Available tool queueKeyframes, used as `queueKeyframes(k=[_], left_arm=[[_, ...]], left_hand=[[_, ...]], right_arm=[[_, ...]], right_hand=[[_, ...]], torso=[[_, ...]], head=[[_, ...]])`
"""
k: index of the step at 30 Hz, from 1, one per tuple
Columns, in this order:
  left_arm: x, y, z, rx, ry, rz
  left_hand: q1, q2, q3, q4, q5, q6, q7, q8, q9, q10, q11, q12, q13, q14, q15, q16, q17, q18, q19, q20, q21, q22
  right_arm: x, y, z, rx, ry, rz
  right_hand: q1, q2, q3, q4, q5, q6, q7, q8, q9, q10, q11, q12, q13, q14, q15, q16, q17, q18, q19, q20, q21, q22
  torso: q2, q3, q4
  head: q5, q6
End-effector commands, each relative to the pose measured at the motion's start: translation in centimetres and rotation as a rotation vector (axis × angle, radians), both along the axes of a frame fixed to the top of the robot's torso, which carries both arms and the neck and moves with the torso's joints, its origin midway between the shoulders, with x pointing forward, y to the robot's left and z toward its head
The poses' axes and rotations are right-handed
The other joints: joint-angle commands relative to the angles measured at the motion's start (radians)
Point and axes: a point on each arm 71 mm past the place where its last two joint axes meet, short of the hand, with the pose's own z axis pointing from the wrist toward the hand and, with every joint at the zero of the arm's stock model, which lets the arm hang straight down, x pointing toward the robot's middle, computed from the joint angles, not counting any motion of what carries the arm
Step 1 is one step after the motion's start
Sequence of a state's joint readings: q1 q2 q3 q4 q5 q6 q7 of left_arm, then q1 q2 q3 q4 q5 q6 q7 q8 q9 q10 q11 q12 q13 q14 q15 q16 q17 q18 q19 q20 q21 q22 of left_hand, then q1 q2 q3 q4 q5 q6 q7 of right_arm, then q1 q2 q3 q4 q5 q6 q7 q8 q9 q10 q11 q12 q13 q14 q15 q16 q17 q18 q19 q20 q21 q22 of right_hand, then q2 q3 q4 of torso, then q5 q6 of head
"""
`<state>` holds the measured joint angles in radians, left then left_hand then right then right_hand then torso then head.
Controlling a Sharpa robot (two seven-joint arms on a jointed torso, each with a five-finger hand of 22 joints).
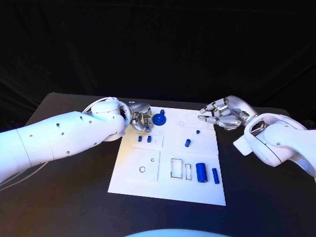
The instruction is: Assemble the parts on the task board
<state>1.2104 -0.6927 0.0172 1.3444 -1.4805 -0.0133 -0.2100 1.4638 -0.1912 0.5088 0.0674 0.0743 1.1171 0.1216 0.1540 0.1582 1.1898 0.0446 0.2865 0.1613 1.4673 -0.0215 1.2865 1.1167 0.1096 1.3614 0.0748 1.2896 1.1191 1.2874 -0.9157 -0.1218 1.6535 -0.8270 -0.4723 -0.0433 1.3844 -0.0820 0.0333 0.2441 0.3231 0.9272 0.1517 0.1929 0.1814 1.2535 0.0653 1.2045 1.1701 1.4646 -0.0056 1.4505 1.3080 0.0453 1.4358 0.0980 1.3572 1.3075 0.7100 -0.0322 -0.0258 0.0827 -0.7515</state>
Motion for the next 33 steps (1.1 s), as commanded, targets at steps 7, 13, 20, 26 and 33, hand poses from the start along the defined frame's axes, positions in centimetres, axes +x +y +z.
queueKeyframes(k=[7, 13, 20, 26, 33], left_arm=[[-0.12, -0.14, -0.27, 0.013, 0.02, -0.009], [-0.14, -0.24, -0.26, 0.008, 0.022, -0.012], [-0.13, -0.2, -0.41, 0.013, 0.039, -0.008], [-0.08, -0.11, -0.48, 0.017, 0.046, -0.002], [-0.06, -0.1, -0.49, 0.016, 0.047, -0.001]], left_hand=[[0.001, 0.011, 0.001, -0.002, 0.003, 0.009, -0.002, -0.004, -0.001, 0.006, 0.004, 0.001, 0.001, 0.009, -0.005, 0.001, -0.001, -0.013, -0.002, -0.001, -0.002, 0.0], [-0.001, 0.011, 0.001, -0.001, 0.003, 0.01, -0.002, -0.004, -0.001, 0.006, 0.004, 0.0, 0.001, 0.009, -0.005, 0.001, -0.001, -0.013, -0.002, -0.001, -0.002, 0.0], [-0.02, 0.001, 0.001, 0.004, 0.003, -0.007, 0.001, -0.02, -0.007, -0.006, 0.008, -0.016, -0.001, 0.002, -0.001, -0.006, -0.017, -0.01, -0.012, 0.0, -0.012, -0.015], [-0.029, -0.004, 0.002, 0.007, 0.003, -0.012, 0.002, -0.026, -0.009, -0.01, 0.011, -0.025, -0.002, -0.001, 0.001, -0.009, -0.023, -0.009, -0.016, 0.001, -0.016, -0.02], [-0.031, -0.003, 0.003, 0.008, 0.003, -0.009, 0.002, -0.026, -0.009, -0.011, 0.012, -0.027, -0.002, -0.002, 0.001, -0.01, -0.026, -0.008, -0.018, 0.001, -0.019, -0.024]], right_arm=[[-0.06, 0.1, 0.03, 0.001, -0.006, 0.009], [-0.06, 0.14, 0.03, 0.001, -0.006, 0.011], [-0.07, 0.11, 0.03, 0.001, -0.006, 0.01], [-0.08, 0.09, 0.03, 0.001, -0.005, 0.01], [-0.08, 0.08, 0.04, 0.001, -0.005, 0.01]], right_hand=[[-0.008, 0.006, -0.004, -0.002, 0.005, 0.0, -0.004, 0.006, -0.002, 0.0, -0.002, -0.001, 0.0, 0.06, -0.005, -0.004, 0.07, 0.012, -0.005, 0.0, -0.006, 0.114], [-0.008, 0.006, -0.004, -0.002, 0.005, 0.0, -0.004, 0.006, -0.002, 0.0, -0.002, -0.001, 0.0, 0.06, -0.005, -0.004, 0.07, 0.012, -0.005, 0.0, -0.006, 0.114], [-0.008, 0.006, -0.004, -0.002, 0.005, 0.0, -0.004, 0.006, -0.002, 0.0, -0.002, -0.001, 0.0, 0.06, -0.005, -0.004, 0.07, 0.012, -0.005, 0.0, -0.006, 0.114], [-0.008, 0.006, -0.004, -0.002, 0.005, 0.0, -0.004, 0.006, -0.002, 0.0, -0.002, -0.001, 0.0, 0.06, -0.005, -0.004, 0.07, 0.012, -0.005, 0.0, -0.006, 0.114], [-0.008, 0.006, -0.004, -0.002, 0.005, 0.0, -0.004, 0.006, -0.002, 0.0, -0.002, -0.001, 0.0, 0.06, -0.005, -0.004, 0.07, 0.012, -0.005, 0.0, -0.006, 0.114]], torso=[[0.0, 0.0, 0.0], [0.0, 0.0003, -0.0005], [0.0, 0.0003, -0.0001], [0.0, 0.0003, -0.0007], [0.0, 0.0003, 0.0]], head=[[0.0, 0.002], [0.0, 0.002], [-0.001, 0.001], [-0.001, 0.001], [-0.003, 0.0]])
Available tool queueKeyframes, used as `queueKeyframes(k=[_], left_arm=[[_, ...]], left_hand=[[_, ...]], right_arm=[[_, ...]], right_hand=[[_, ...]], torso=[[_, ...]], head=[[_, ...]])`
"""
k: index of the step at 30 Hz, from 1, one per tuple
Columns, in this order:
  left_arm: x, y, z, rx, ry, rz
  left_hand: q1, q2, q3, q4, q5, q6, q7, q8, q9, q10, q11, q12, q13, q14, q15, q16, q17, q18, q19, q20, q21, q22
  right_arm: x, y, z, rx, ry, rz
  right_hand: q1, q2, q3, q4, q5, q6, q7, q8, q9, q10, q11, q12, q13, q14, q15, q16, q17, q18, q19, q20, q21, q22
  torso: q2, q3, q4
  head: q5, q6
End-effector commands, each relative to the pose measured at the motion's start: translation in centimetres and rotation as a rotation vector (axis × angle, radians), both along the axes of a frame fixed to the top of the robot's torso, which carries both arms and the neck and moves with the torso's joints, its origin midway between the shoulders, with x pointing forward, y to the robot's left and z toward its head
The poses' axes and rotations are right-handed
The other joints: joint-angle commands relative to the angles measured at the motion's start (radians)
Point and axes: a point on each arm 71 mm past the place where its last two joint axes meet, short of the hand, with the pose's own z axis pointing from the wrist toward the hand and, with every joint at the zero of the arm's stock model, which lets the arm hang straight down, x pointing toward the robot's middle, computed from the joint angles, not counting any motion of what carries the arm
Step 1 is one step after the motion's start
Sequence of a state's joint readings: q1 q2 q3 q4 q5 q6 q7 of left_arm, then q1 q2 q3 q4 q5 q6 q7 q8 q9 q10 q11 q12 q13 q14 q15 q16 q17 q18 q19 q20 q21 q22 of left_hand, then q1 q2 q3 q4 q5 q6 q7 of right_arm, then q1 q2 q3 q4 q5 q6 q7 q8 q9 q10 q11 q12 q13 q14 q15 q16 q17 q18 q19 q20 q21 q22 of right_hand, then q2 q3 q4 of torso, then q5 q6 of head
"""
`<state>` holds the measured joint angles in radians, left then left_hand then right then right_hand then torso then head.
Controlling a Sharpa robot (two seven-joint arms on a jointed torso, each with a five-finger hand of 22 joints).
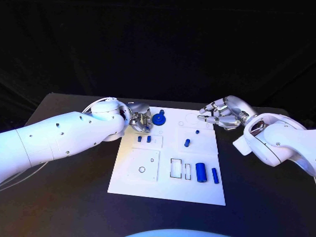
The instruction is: Assemble the parts on the task board
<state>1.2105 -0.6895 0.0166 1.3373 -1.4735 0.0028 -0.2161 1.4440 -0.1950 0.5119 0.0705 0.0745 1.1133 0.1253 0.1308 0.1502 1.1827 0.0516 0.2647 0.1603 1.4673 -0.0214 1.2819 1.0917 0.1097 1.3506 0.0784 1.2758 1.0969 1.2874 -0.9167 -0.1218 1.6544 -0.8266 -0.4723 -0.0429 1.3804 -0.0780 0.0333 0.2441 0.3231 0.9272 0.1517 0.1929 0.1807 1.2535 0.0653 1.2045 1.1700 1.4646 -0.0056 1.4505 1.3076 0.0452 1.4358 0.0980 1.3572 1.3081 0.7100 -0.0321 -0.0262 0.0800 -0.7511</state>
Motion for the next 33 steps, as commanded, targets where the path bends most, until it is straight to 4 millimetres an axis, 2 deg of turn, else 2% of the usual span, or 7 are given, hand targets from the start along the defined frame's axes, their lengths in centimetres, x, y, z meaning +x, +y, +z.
queueKeyframes(k=[1, 25, 33], left_arm=[[-0.15, -0.18, -0.31, 0.009, 0.029, -0.007], [-0.08, -0.07, -0.25, 0.002, 0.022, 0.006], [-0.05, 0.21, -0.3, 0.009, 0.026, 0.015]], left_hand=[[-0.012, 0.0, -0.001, 0.005, 0.003, -0.005, -0.001, -0.003, -0.001, -0.004, 0.005, -0.006, -0.001, -0.002, 0.002, -0.006, -0.002, -0.008, -0.007, -0.003, -0.005, -0.002], [-0.043, -0.026, -0.001, 0.013, 0.002, -0.051, 0.002, -0.047, -0.017, -0.049, 0.016, -0.043, -0.006, -0.007, 0.011, -0.002, -0.013, -0.007, -0.011, 0.003, -0.01, -0.007], [-0.044, -0.027, -0.002, 0.013, 0.002, -0.052, 0.003, -0.049, -0.018, -0.055, 0.018, -0.046, -0.007, -0.008, 0.012, -0.001, -0.013, -0.007, -0.011, 0.003, -0.011, -0.007]], right_arm=[[-0.06, 0.09, 0.03, 0.001, -0.005, 0.01], [-0.02, 0.05, 0.03, 0.001, -0.007, 0.007], [0.01, 0.0, 0.02, 0.001, -0.007, 0.006]], right_hand=[[-0.004, 0.002, -0.004, -0.002, 0.005, 0.0, -0.004, 0.006, -0.001, 0.0, -0.002, -0.001, 0.001, 0.06, -0.005, -0.004, 0.07, 0.012, -0.005, 0.0, -0.006, 0.113], [-0.004, 0.002, -0.004, -0.002, 0.005, 0.0, -0.004, 0.006, -0.001, 0.0, -0.002, -0.001, 0.001, 0.06, -0.005, -0.004, 0.07, 0.012, -0.005, 0.0, -0.006, 0.113], [-0.004, 0.002, -0.004, -0.002, 0.005, 0.0, -0.004, 0.006, -0.001, 0.0, -0.002, -0.001, 0.0, 0.06, -0.005, -0.004, 0.07, 0.012, -0.005, 0.0, -0.006, 0.113]], torso=[[0.0, 0.0002, 0.0004], [0.0, 0.0004, 0.0011], [0.0, 0.0002, 0.0004]], head=[[-0.001, 0.0], [0.0, -0.001], [0.0, 0.0]])
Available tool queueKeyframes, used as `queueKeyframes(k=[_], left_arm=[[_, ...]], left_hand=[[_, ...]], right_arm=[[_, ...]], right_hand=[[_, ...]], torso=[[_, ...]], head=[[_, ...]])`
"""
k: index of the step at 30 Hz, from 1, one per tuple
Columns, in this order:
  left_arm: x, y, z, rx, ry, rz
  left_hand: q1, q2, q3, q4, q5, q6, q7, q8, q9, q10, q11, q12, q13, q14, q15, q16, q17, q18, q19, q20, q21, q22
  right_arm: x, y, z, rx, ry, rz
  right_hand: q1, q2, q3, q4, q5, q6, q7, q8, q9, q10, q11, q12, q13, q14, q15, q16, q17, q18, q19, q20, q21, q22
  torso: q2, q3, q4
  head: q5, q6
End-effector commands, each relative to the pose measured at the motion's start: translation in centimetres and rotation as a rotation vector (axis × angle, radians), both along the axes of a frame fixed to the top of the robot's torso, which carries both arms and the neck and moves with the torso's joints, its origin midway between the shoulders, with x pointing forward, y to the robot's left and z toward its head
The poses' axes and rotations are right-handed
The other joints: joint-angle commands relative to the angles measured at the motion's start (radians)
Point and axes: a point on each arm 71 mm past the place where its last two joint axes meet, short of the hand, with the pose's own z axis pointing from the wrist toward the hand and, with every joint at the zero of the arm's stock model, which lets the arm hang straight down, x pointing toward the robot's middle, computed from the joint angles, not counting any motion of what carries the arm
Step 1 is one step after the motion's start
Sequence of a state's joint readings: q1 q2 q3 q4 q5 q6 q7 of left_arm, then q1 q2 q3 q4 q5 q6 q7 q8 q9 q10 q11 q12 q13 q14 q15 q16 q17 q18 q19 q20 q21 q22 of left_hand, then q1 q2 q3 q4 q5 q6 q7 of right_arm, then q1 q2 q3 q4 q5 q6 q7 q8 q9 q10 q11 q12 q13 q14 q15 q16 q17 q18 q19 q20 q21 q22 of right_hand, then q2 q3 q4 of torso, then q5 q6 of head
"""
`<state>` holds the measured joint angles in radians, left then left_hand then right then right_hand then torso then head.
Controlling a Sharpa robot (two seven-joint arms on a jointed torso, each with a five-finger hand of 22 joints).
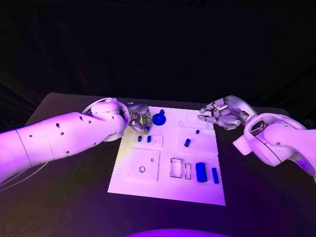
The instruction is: Assemble the parts on the task board
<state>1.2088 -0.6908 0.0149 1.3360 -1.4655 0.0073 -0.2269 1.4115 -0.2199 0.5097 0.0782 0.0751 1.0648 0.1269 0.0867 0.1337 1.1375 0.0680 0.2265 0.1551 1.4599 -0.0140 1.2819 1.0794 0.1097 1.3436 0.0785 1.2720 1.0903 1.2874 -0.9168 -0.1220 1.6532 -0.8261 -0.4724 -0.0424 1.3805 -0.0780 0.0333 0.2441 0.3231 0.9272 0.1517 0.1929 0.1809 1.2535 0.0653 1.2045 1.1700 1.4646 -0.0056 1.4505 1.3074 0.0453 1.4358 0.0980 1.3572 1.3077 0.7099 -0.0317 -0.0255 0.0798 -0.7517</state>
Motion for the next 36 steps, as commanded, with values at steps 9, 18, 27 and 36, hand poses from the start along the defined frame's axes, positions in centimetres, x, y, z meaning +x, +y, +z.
queueKeyframes(k=[9, 18, 27, 36], left_arm=[[0.0, 0.7, 0.0, 0.006, 0.006, 0.02], [-0.1, 2.2, 0.2, 0.005, -0.007, 0.045], [0.0, 5.4, 1.6, -0.119, -0.061, 0.124], [-0.9, 8.1, 3.0, -0.741, 0.088, 0.321]], left_hand=[[-0.016, -0.013, -0.005, 0.004, 0.002, -0.061, -0.004, -0.025, -0.021, -0.062, 0.016, -0.021, -0.006, 0.0, 0.016, 0.007, -0.001, -0.006, -0.007, 0.01, -0.011, -0.006], [-0.012, -0.013, -0.006, 0.001, 0.003, -0.068, -0.006, -0.022, -0.026, -0.079, 0.021, -0.024, -0.008, 0.001, 0.02, 0.011, 0.0, -0.006, -0.008, 0.015, -0.013, -0.009], [0.008, 0.009, 0.019, -0.006, 0.002, -0.006, 0.011, 0.009, -0.018, -0.032, 0.01, 0.01, 0.001, 0.008, 0.012, 0.027, 0.013, -0.005, -0.004, 0.011, -0.01, -0.005], [-0.004, 0.019, 0.009, 0.0, 0.0, 0.031, 0.014, 0.025, -0.016, 0.022, 0.0, 0.044, 0.016, -0.073, 0.006, -0.097, -0.182, 0.04, -0.13, 0.004, -0.179, -0.236]], right_arm=[[0.1, -0.1, 0.0, -0.002, -0.006, 0.002], [0.3, -0.4, -0.2, -0.01, 0.004, -0.001], [1.1, -0.8, -0.5, -0.223, -0.078, 0.061], [1.2, 0.7, -1.2, -0.588, -0.251, 0.156]], right_hand=[[-0.005, 0.001, -0.006, -0.003, 0.005, -0.003, -0.004, 0.006, -0.002, -0.013, -0.002, -0.015, -0.015, 0.057, -0.005, -0.013, 0.056, 0.015, -0.014, 0.0, -0.021, 0.104], [-0.001, 0.004, -0.006, -0.007, 0.006, -0.011, -0.003, 0.009, -0.006, -0.168, -0.002, -0.22, -0.222, 0.042, -0.006, -0.056, 0.003, 0.027, -0.043, 0.0, -0.074, 0.072], [0.13, 0.008, 0.109, -0.055, -0.045, 0.043, -0.002, 0.021, -0.012, -0.274, 0.002, -0.679, -0.608, 0.026, -0.006, -0.139, -0.096, 0.041, -0.071, -0.007, -0.149, 0.03], [0.125, -0.048, 0.19, -0.052, -0.097, 0.092, -0.012, -0.011, -0.031, -0.207, 0.008, -0.918, -0.824, 0.037, 0.001, -0.129, -0.081, 0.031, -0.041, 0.0, -0.117, 0.058]], torso=[[-0.001, -0.0002, 0.0005], [-0.001, -0.0003, -0.0001], [-0.001, -0.0007, -0.0023], [0.001, -0.0023, -0.0038]], head=[[-0.001, 0.001], [-0.001, 0.005], [-0.009, 0.014], [-0.056, 0.021]])
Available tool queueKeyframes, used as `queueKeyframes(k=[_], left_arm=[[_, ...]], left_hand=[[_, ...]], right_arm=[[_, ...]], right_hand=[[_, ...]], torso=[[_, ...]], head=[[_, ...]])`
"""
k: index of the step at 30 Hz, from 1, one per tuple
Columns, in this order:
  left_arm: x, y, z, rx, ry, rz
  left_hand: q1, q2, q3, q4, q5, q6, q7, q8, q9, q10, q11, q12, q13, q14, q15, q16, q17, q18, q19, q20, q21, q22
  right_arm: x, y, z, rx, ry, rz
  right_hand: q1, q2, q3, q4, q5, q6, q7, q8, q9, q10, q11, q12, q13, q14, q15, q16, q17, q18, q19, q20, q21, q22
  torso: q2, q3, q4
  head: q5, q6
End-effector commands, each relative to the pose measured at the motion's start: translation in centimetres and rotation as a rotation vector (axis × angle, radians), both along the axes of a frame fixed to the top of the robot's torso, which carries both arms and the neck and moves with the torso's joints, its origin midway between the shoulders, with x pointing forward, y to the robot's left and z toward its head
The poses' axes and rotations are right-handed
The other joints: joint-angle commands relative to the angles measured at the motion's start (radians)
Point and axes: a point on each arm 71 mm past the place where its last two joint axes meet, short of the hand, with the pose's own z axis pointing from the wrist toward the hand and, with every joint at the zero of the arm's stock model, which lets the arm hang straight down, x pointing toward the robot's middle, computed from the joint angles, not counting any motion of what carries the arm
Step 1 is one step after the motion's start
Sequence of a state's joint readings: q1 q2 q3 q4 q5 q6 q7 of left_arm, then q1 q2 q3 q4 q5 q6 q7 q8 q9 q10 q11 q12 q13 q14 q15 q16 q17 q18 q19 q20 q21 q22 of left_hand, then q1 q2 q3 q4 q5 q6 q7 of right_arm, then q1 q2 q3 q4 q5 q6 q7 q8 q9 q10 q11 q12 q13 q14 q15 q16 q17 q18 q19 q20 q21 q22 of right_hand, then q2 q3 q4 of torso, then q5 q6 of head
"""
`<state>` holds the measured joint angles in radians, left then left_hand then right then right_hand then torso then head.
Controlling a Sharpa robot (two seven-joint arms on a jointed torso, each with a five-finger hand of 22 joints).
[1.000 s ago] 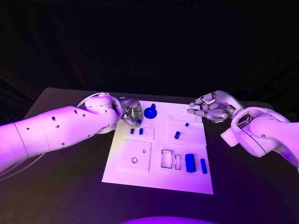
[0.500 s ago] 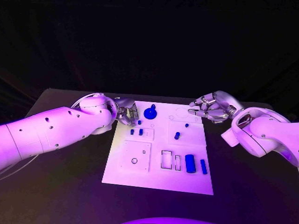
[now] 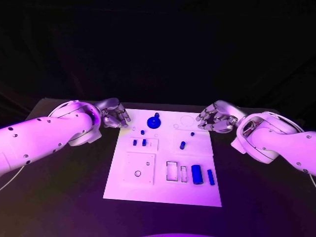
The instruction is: Assemble the parts on the task board
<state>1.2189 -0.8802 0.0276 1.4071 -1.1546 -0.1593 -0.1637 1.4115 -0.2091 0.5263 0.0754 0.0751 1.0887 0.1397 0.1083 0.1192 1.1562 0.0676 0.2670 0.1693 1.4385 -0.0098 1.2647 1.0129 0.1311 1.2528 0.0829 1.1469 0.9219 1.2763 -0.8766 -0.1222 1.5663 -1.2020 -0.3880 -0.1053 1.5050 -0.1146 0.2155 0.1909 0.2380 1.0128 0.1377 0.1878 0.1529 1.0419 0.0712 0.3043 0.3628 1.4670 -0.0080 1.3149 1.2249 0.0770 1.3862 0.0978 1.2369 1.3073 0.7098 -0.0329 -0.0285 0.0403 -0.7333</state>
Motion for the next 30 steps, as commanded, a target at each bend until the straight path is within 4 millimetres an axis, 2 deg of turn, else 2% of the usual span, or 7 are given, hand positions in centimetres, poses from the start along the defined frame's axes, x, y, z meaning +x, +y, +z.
queueKeyframes(k=[1, 2, 3, 7, 15, 17, 30], left_arm=[[-0.3, 0.1, 0.8, -0.502, 0.076, 0.111], [-0.5, 0.2, 0.9, -0.569, 0.103, 0.12], [-0.6, 0.3, 0.9, -0.625, 0.125, 0.127], [-1.2, 0.5, 1.2, -0.792, 0.171, 0.147], [-1.7, 0.7, 1.4, -0.92, 0.196, 0.165], [-1.7, 0.7, 1.5, -0.943, 0.202, 0.169], [-1.8, 0.9, 1.6, -0.979, 0.202, 0.173]], left_hand=[[-0.006, 0.011, -0.012, 0.004, 0.0, 0.006, 0.002, 0.002, -0.003, -0.003, 0.004, 0.002, 0.001, -0.102, 0.004, -0.159, -0.225, 0.032, -0.086, 0.002, -0.118, -0.148], [-0.007, 0.013, -0.02, 0.002, 0.0, 0.004, 0.006, 0.001, -0.005, -0.008, 0.003, 0.001, 0.001, -0.148, 0.007, -0.235, -0.322, 0.047, -0.135, 0.004, -0.188, -0.231], [-0.011, 0.014, -0.026, 0.003, 0.0, 0.004, 0.007, 0.0, -0.006, -0.009, 0.007, 0.001, 0.002, -0.181, 0.008, -0.292, -0.396, 0.054, -0.16, 0.005, -0.229, -0.275], [-0.017, 0.026, -0.059, 0.001, 0.0, 0.003, 0.008, -0.003, -0.011, -0.009, 0.008, 0.006, 0.004, -0.212, 0.01, -0.377, -0.47, 0.055, -0.171, 0.009, -0.303, -0.326], [-0.012, 0.033, -0.071, -0.005, 0.001, -0.004, 0.012, -0.008, -0.016, -0.013, 0.012, 0.007, 0.004, -0.213, 0.012, -0.399, -0.49, 0.054, -0.163, 0.01, -0.329, -0.346], [-0.01, 0.035, -0.072, -0.008, 0.001, -0.007, 0.014, -0.01, -0.017, -0.015, 0.013, 0.007, 0.004, -0.214, 0.013, -0.402, -0.493, 0.054, -0.161, 0.01, -0.335, -0.35], [-0.005, 0.039, -0.075, -0.013, 0.001, -0.01, 0.016, -0.011, -0.019, -0.02, 0.015, 0.007, 0.004, -0.217, 0.015, -0.41, -0.501, 0.054, -0.16, 0.011, -0.345, -0.357]], right_arm=[[-0.1, 0.9, -0.4, -0.287, -0.119, 0.068], [-0.1, 1.1, -0.5, -0.315, -0.131, 0.071], [0.0, 1.3, -0.7, -0.34, -0.141, 0.072], [0.1, 2.1, -1.4, -0.415, -0.169, 0.077], [0.1, 3.6, -2.7, -0.454, -0.17, 0.1], [0.1, 3.9, -3.0, -0.461, -0.165, 0.106], [0.4, 4.5, -4.0, -0.463, -0.149, 0.112]], right_hand=[[-0.001, -0.016, 0.015, 0.003, -0.025, 0.007, 0.003, -0.011, -0.005, 0.008, 0.002, -0.031, -0.03, 0.035, 0.005, 0.007, 0.001, -0.001, 0.01, 0.001, 0.004, 0.059], [-0.004, -0.021, 0.019, 0.005, -0.032, 0.007, 0.002, -0.015, -0.007, 0.01, 0.004, -0.039, -0.039, 0.036, 0.005, 0.007, 0.002, -0.001, 0.01, 0.002, 0.004, 0.06], [-0.007, -0.026, 0.023, 0.007, -0.035, 0.006, 0.003, -0.019, -0.009, 0.011, 0.006, -0.047, -0.047, 0.036, 0.006, 0.007, 0.002, -0.001, 0.01, 0.002, 0.003, 0.06], [-0.019, -0.045, 0.033, 0.012, -0.042, 0.002, 0.008, -0.035, -0.016, 0.01, 0.012, -0.072, -0.075, 0.036, 0.011, 0.009, 0.004, -0.002, 0.012, 0.005, 0.004, 0.063], [-0.02, -0.059, 0.055, 0.01, -0.033, 0.001, 0.019, -0.052, -0.023, 0.009, 0.021, -0.099, -0.108, 0.037, 0.017, 0.014, 0.009, -0.003, 0.017, 0.012, 0.008, 0.068], [-0.02, -0.06, 0.059, 0.009, -0.031, 0.004, 0.019, -0.052, -0.023, 0.009, 0.022, -0.101, -0.112, 0.038, 0.017, 0.017, 0.012, -0.003, 0.018, 0.013, 0.01, 0.07], [-0.011, -0.05, 0.119, -0.002, -0.029, 0.029, 0.017, -0.057, -0.025, 0.039, 0.019, -0.115, -0.145, 0.04, 0.015, 0.029, 0.025, -0.008, 0.032, 0.013, 0.033, 0.088]], torso=[[0.001, -0.0016, -0.0013], [0.001, -0.0024, -0.0018], [0.0, -0.0028, -0.0015], [0.001, -0.003, 0.0001], [0.003, -0.0042, -0.0003], [0.002, -0.0033, -0.0005], [0.001, -0.0015, -0.0007]], head=[[-0.02, 0.003], [-0.022, 0.004], [-0.025, 0.003], [-0.038, 0.004], [-0.036, -0.001], [-0.035, -0.006], [-0.034, -0.011]])
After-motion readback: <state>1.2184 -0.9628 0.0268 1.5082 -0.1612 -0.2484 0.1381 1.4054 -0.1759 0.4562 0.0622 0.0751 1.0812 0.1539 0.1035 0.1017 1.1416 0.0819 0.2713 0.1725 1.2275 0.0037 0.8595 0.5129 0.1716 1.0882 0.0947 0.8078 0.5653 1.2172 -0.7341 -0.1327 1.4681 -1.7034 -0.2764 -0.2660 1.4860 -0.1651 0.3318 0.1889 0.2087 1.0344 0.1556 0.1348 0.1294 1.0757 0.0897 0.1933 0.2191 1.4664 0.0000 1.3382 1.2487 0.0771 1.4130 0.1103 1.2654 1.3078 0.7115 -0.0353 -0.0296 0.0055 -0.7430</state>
